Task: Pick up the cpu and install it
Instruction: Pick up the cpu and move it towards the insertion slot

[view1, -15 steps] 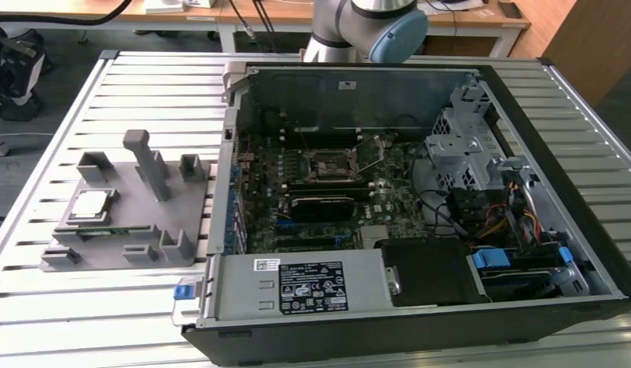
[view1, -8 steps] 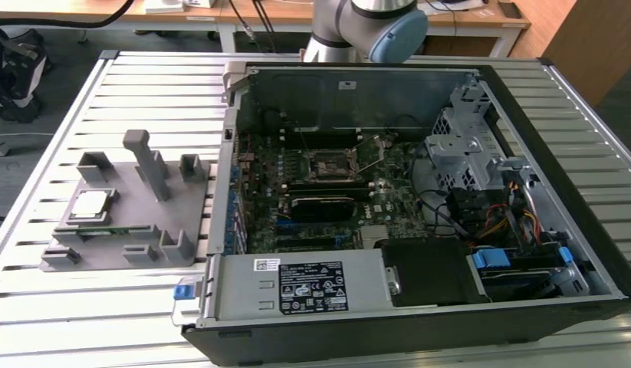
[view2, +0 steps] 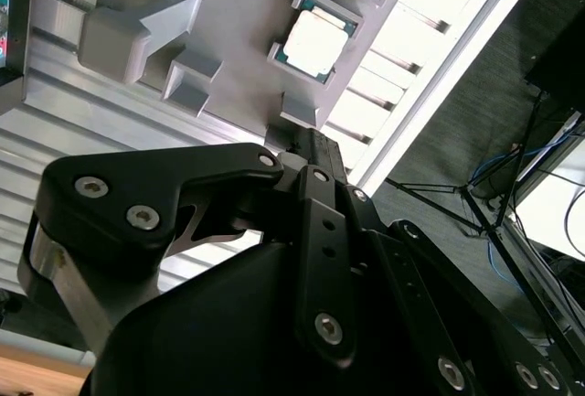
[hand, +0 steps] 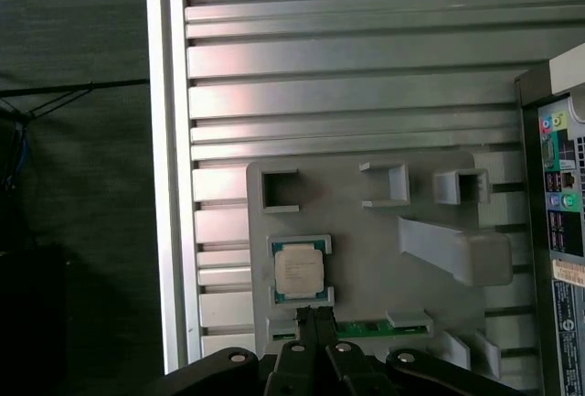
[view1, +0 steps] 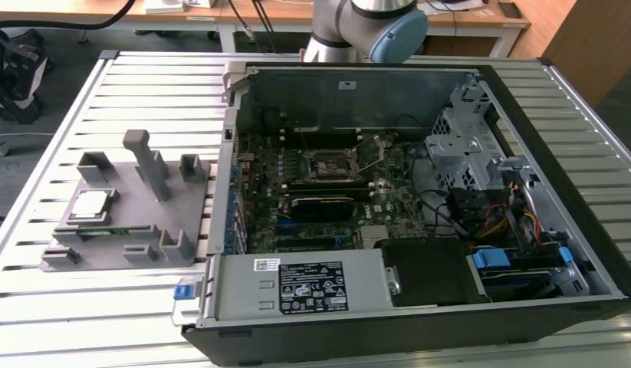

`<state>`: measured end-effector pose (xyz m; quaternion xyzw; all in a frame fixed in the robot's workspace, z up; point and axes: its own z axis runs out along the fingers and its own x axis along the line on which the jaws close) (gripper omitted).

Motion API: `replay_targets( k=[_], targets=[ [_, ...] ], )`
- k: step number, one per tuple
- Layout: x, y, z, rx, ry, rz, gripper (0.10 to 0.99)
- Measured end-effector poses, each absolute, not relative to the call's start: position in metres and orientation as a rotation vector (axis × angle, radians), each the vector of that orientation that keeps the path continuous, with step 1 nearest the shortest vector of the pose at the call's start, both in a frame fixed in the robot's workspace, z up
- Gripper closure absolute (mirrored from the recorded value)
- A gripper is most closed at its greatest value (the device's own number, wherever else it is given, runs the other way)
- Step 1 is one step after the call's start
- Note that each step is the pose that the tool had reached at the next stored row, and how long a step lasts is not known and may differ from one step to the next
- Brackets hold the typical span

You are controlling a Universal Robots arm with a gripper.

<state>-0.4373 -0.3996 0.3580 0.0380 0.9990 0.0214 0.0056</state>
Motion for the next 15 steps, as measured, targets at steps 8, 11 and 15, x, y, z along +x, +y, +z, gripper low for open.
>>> replay_targets(
  k=[8, 11, 15],
  targets=[
    [-0.4373, -0.3996, 0.3562, 0.119, 3.127, 0.067, 0.98],
    [-0.4373, -0.3996, 0.3555, 0.119, 3.127, 0.067, 0.98],
    [-0.4373, -0.3996, 0.3545, 0.119, 3.127, 0.067, 0.98]
  ],
)
